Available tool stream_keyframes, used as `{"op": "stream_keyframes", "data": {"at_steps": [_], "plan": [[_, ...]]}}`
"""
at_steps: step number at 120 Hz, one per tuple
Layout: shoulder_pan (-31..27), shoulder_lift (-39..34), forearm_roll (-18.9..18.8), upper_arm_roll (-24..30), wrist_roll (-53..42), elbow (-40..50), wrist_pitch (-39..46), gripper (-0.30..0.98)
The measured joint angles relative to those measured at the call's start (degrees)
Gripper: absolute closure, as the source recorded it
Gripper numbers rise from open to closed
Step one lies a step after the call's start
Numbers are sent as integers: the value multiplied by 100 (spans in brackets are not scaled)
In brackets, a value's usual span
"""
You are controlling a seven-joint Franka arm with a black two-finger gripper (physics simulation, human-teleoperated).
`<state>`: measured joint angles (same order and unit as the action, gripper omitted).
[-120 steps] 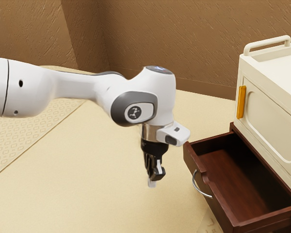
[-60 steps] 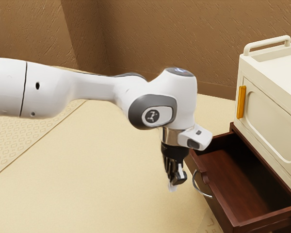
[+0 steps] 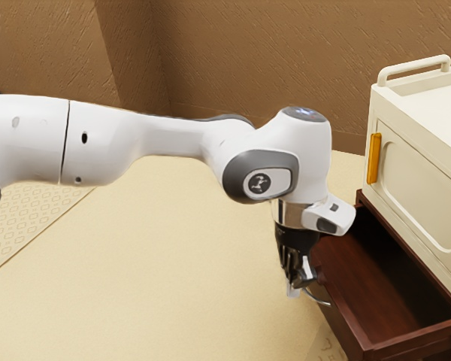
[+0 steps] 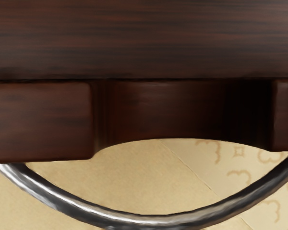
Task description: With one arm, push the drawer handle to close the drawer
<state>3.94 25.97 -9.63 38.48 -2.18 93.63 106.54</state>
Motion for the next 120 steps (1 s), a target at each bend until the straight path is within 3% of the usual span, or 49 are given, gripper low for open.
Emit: {"op": "stream_keyframes", "data": {"at_steps": [54,120], "plan": [[210,333,-322,-71,128,-518,196,79],[418,728,-366,-96,193,-982,869,79]]}}
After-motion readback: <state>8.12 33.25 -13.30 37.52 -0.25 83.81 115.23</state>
